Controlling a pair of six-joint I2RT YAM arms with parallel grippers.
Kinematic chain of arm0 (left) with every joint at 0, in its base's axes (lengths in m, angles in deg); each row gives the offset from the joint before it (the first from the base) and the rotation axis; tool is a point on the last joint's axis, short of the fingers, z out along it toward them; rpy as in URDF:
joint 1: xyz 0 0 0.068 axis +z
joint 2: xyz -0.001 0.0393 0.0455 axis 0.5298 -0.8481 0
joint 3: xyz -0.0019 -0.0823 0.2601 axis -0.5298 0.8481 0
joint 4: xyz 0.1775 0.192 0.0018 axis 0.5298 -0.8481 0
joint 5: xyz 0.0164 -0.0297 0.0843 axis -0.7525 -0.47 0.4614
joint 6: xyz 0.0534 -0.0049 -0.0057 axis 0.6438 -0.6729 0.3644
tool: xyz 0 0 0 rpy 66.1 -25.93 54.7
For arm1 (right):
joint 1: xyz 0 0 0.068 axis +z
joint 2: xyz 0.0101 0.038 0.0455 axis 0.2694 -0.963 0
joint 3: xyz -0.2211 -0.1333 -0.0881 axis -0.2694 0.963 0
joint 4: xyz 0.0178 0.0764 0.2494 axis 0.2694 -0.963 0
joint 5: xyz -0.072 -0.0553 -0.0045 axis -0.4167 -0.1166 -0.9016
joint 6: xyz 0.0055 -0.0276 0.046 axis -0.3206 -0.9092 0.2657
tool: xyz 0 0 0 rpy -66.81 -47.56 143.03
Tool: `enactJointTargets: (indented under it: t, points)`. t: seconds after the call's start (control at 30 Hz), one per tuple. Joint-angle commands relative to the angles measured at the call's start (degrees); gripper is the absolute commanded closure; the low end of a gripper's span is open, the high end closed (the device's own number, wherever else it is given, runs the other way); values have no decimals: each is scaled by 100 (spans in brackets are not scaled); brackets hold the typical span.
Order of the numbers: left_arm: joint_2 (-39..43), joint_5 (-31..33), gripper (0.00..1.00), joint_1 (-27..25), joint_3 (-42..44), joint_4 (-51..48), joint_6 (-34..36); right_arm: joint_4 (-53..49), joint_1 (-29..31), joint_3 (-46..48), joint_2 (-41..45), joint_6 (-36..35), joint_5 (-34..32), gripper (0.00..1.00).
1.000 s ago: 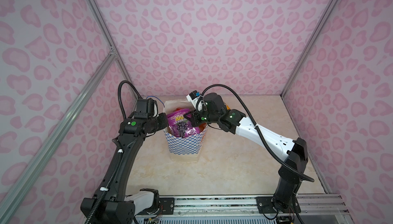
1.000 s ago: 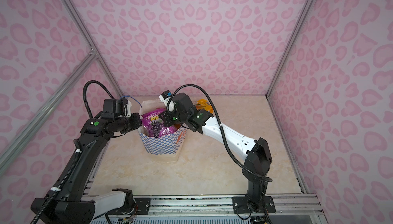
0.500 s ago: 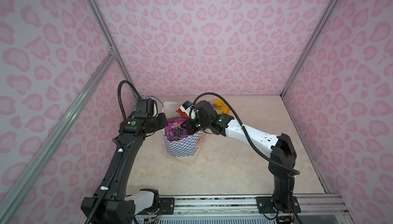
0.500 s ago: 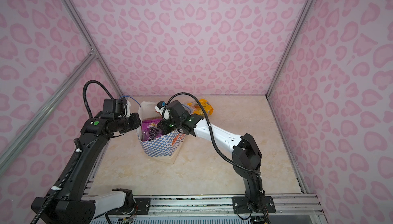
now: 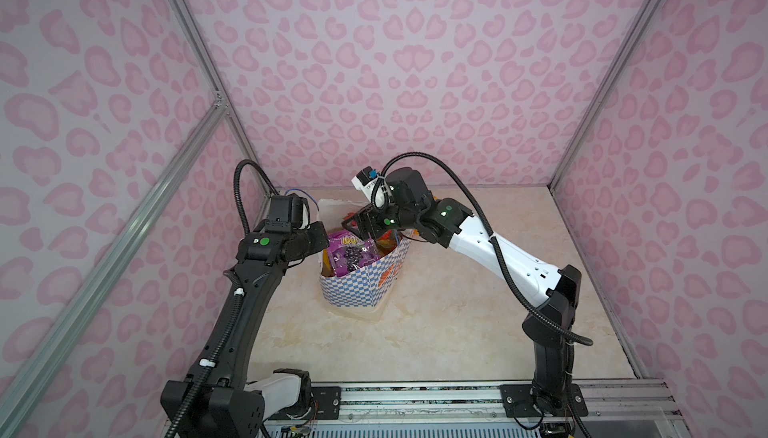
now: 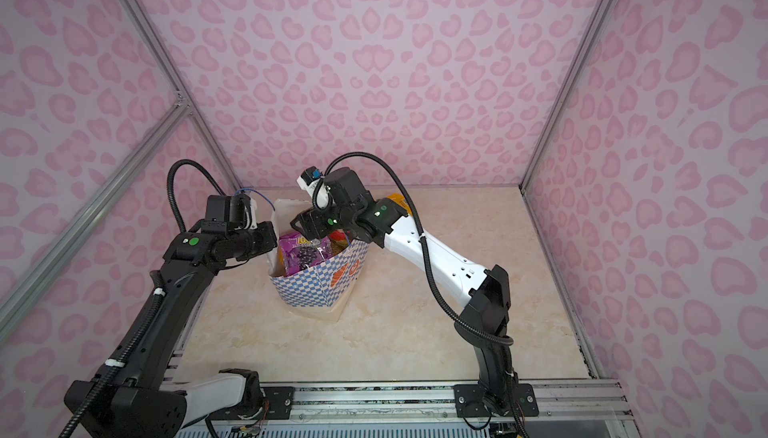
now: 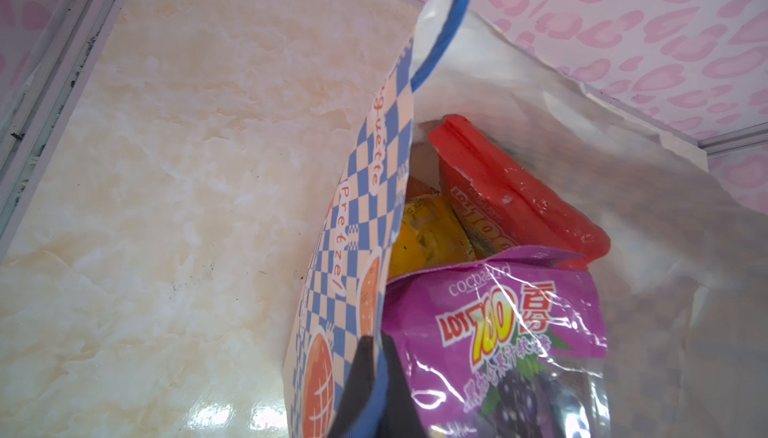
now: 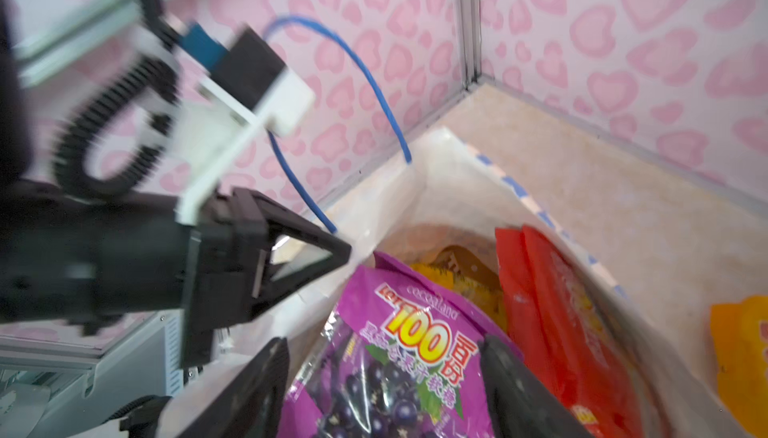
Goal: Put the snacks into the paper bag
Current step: 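Release the purple bag and move the right gripper to the yellow gummy bag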
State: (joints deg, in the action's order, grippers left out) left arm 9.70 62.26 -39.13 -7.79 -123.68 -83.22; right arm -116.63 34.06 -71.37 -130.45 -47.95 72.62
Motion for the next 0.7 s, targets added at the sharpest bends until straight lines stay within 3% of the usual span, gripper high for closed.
enactJointTargets:
  t: [0.0, 0.17, 0.33, 0.47, 0.67]
  points:
    - [67, 209, 95, 11, 23, 85, 23, -41, -196, 64, 362, -41, -420, 14]
    - [180, 259, 93, 62, -12, 71, 107, 688, -1153, 1623, 1400, 707, -1191, 3]
    - [72, 200, 93, 98, -39, 32, 148, 1149, -2570, 3066, 1612, 1825, -712, 3]
    - [142, 151, 94, 107, 58, 147, 88, 1915, -3340, 4003, 1251, 2346, -150, 6]
    - [164, 175, 94, 109, 41, 45, 77, 2931, -3759, 4181, 190, 3039, 491, 11]
